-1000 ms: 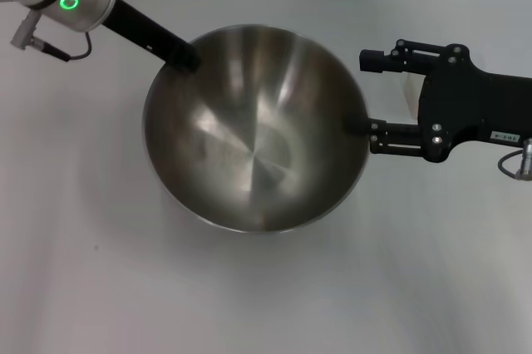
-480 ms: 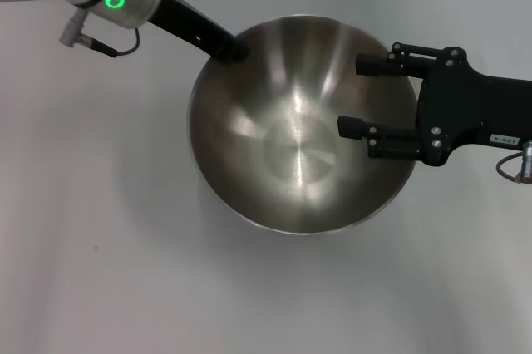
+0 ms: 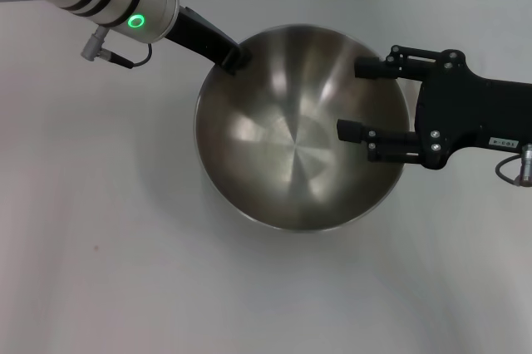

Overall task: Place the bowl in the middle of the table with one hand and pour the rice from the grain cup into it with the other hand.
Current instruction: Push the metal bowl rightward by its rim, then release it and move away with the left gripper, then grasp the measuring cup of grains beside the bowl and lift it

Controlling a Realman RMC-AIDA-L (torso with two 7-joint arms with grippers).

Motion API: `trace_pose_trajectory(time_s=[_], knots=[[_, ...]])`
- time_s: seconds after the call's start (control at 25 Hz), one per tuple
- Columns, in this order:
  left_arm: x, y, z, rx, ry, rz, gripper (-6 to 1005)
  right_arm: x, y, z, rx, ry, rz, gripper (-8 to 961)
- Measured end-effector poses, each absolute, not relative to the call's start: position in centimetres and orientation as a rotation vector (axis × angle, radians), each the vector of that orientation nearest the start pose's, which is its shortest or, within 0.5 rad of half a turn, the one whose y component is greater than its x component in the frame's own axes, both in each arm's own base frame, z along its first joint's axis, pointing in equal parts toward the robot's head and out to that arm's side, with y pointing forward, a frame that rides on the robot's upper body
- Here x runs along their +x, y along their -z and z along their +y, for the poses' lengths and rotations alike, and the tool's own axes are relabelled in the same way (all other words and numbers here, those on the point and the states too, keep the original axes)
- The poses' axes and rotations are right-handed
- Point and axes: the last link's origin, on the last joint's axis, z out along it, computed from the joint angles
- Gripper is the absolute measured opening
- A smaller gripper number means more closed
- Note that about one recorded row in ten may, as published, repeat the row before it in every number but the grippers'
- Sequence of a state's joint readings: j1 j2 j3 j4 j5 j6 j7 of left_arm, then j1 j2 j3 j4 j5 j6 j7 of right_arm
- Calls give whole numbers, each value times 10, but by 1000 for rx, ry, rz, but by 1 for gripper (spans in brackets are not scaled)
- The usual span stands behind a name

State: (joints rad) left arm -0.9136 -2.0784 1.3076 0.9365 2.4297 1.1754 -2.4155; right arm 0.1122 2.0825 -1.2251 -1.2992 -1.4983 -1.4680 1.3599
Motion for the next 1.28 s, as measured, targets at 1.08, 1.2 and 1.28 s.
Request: trace_pose_trajectory(time_s=[1.08, 1.2, 1.28], knots=[[-130, -22, 456, -2264, 171, -542, 600, 209, -41, 282, -2606, -789, 73, 733], [-132, -36, 450, -2174, 256, -480, 684, 209, -43, 282, -2596, -793, 62, 733], [-135, -38, 444, -2137, 287, -442, 686, 208, -43, 282, -2595, -797, 57, 733]])
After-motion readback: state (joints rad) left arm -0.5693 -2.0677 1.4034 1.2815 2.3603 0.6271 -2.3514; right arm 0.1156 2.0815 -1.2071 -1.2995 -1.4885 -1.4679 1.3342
